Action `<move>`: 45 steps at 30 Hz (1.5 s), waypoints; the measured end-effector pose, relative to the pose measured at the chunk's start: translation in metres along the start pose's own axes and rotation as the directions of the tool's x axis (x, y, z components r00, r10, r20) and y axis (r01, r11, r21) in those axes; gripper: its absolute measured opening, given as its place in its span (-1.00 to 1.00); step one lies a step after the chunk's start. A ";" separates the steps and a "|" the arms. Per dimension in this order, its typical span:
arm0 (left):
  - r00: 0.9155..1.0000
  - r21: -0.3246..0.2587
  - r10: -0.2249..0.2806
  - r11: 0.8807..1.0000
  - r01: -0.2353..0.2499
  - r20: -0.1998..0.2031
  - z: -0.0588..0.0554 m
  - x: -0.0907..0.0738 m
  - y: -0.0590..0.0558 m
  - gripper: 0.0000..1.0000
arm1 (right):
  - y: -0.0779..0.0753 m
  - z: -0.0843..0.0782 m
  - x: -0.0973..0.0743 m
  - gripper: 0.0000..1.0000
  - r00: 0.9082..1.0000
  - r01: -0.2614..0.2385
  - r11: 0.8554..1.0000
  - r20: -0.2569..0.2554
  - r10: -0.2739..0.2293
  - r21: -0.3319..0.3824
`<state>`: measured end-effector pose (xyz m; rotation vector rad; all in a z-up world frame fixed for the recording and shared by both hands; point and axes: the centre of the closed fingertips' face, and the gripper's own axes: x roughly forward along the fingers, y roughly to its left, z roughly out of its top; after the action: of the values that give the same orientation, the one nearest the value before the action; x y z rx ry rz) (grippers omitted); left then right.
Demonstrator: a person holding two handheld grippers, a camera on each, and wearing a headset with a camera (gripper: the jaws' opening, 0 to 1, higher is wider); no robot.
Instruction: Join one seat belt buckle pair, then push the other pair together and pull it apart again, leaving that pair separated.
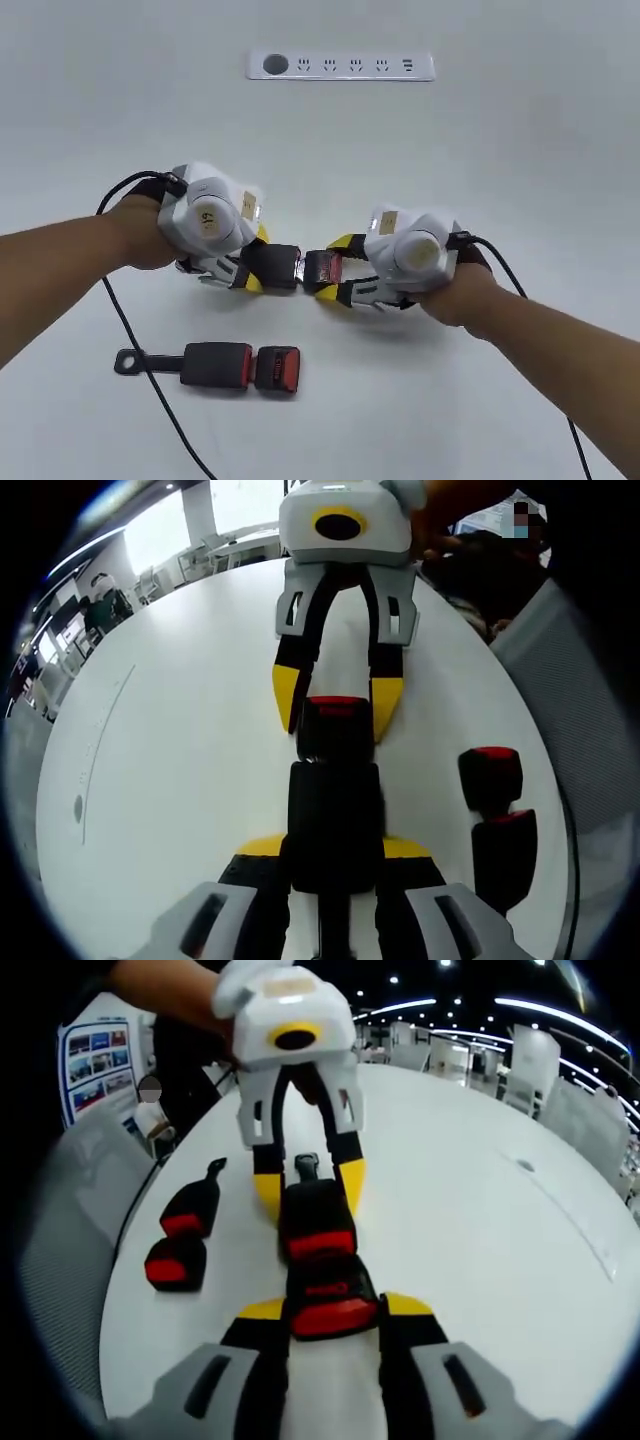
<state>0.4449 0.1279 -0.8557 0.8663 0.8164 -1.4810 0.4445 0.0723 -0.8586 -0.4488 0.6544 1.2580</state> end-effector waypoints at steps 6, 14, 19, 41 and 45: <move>1.000 0.000 0.000 1.000 0.000 -0.002 0.000 0.000 0.000 -0.34 | 0.000 0.000 0.000 -0.32 1.000 0.001 1.000 -0.007 -0.001 -0.002; 0.999 -0.015 0.001 1.000 -0.001 0.037 -0.001 -0.002 0.001 -0.33 | 0.000 0.000 0.000 -0.31 1.000 0.000 1.000 0.001 0.000 -0.012; 0.999 -0.018 0.002 1.000 -0.001 0.047 0.000 -0.002 0.000 -0.33 | 0.000 0.000 -0.001 -0.31 1.000 0.001 1.000 0.007 -0.001 -0.012; 0.997 -0.047 0.007 0.999 -0.003 0.079 -0.002 0.000 0.001 -0.31 | 0.000 -0.030 -0.031 -0.29 1.000 0.028 1.000 0.001 -0.028 0.014; 0.997 -0.047 0.006 0.999 -0.003 0.075 -0.001 0.000 -0.001 -0.31 | -0.004 -0.040 -0.038 -0.29 0.999 0.038 0.999 -0.002 -0.038 0.021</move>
<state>0.4445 0.1290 -0.8560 0.7725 0.7903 -1.4760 0.4337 0.0186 -0.8630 -0.4430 0.6575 1.2139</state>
